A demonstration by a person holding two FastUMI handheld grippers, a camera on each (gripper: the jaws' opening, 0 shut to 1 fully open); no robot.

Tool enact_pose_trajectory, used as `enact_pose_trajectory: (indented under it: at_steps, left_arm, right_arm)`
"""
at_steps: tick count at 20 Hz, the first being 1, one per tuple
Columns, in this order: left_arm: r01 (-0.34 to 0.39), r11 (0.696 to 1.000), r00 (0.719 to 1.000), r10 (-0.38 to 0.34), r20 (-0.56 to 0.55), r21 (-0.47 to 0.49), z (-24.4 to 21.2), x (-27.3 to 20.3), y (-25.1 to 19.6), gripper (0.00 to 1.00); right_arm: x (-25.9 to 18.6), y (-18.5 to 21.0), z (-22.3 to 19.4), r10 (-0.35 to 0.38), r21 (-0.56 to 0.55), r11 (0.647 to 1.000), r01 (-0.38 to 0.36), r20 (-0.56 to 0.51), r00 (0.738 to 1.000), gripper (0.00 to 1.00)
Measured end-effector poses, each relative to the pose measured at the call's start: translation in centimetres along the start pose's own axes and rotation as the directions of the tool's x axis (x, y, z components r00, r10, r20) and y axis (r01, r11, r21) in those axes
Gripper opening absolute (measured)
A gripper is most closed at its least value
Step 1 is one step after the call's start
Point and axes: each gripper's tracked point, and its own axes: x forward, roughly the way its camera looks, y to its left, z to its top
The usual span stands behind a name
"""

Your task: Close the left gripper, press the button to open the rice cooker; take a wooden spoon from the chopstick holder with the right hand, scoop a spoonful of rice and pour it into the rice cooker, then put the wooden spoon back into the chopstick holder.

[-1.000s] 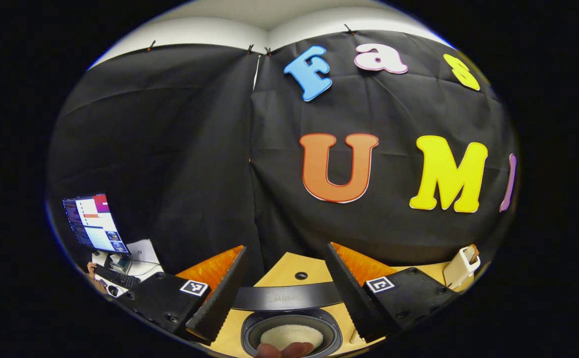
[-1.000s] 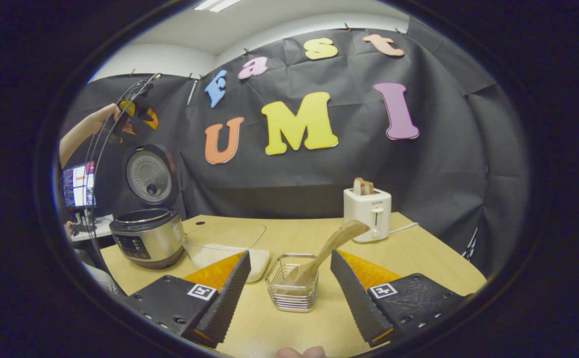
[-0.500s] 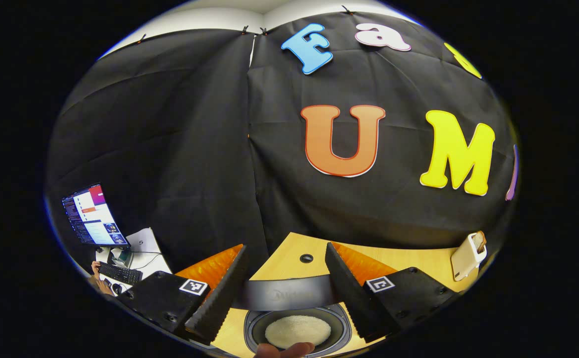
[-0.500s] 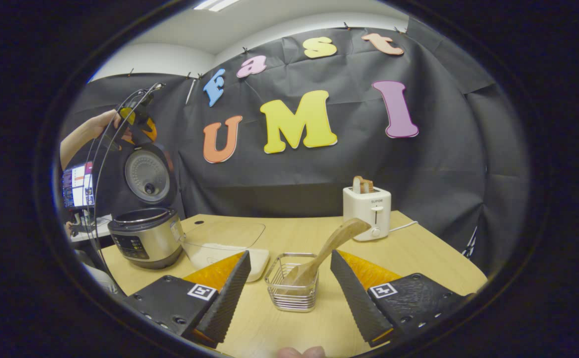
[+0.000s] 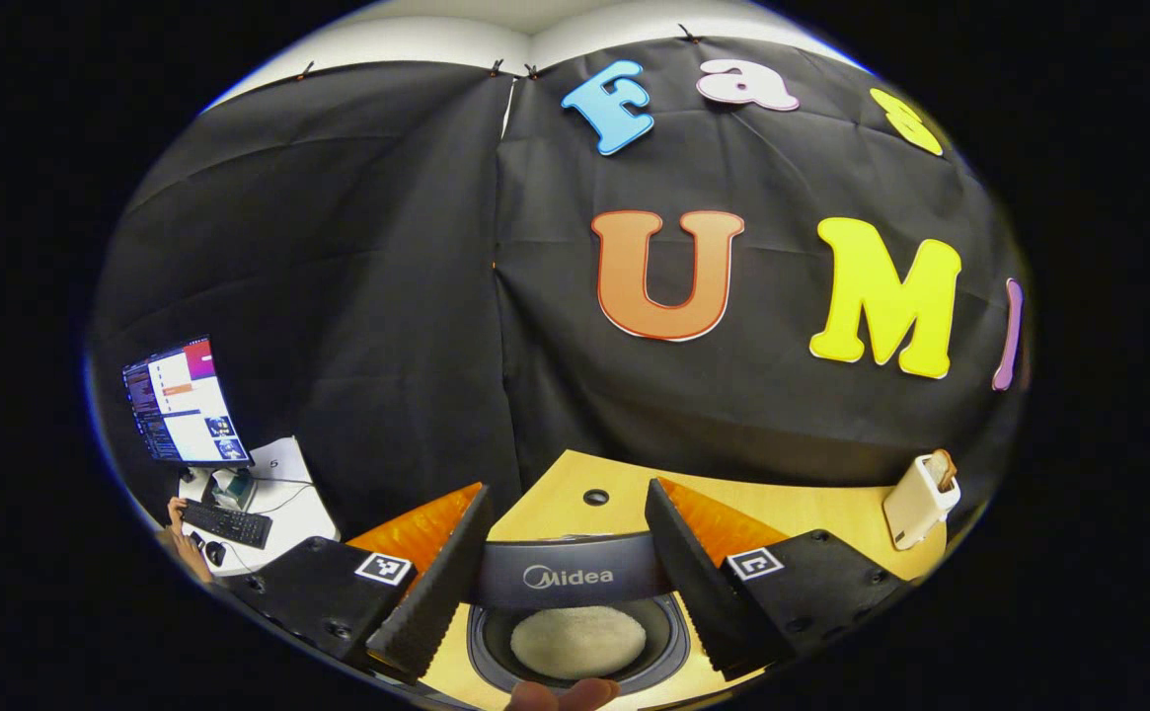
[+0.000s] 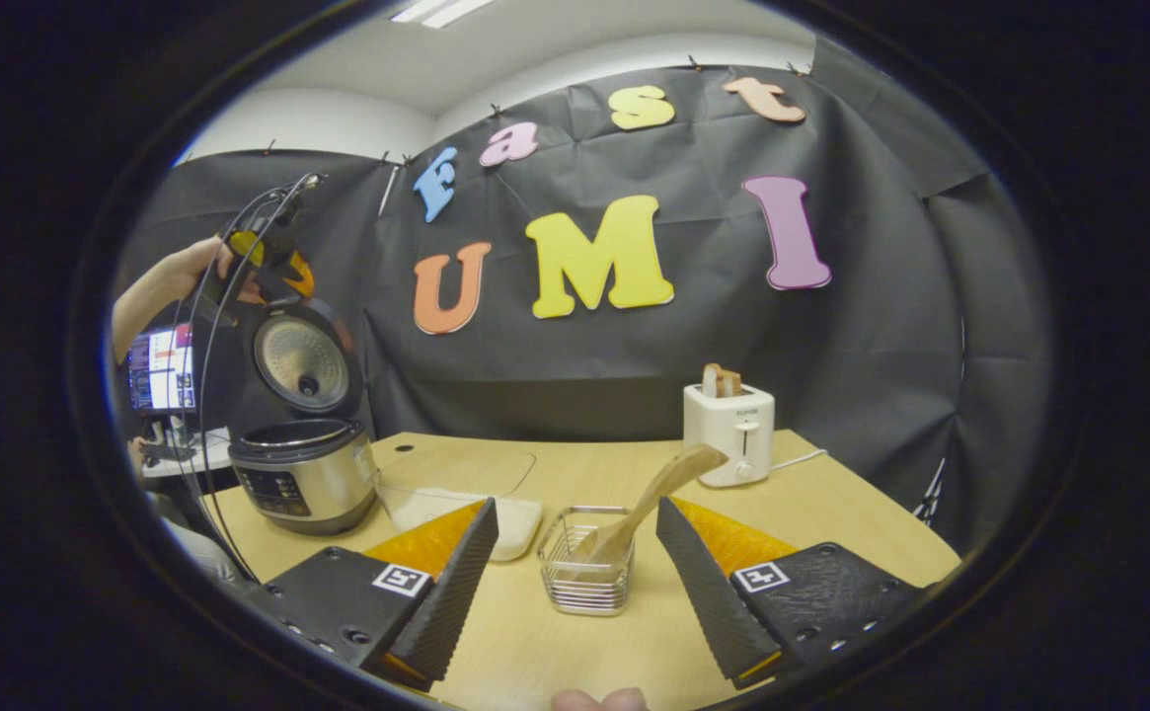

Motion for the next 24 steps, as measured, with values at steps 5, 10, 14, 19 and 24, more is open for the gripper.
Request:
enact_pose_trajectory:
  at_steps: [5,10,14,19,24]
  left_arm:
    - [0.016,1.000,1.000,-0.016,0.020,0.001,-5.7,-3.5,-0.8,0.99]
    - [0.016,1.000,0.998,-0.015,0.064,-0.004,-11.1,-5.3,-1.4,0.99]
    - [-0.015,1.000,0.997,0.015,0.080,0.000,-15.0,-5.5,-1.7,0.99]
    - [-0.031,1.000,0.995,0.031,0.091,0.000,-17.8,-5.1,-2.0,0.99]
    - [-0.023,0.999,0.995,0.025,0.100,-0.024,-19.1,-5.2,-1.9,0.99]
  right_arm:
    - [-1.3,-0.3,0.9,-0.004,-0.007,1.000,0.004,0.038,0.999,0.92]
    - [-1.9,-0.3,0.8,-0.002,0.009,1.000,0.001,0.055,0.998,0.96]
    - [-1.9,-0.3,0.5,-0.001,-0.007,1.000,0.002,0.074,0.997,0.91]
    - [-1.8,-0.1,-0.4,0.004,-0.009,1.000,-0.003,0.065,0.998,0.96]
    - [-1.7,0.1,-0.4,0.005,-0.010,1.000,-0.004,0.077,0.997,0.92]
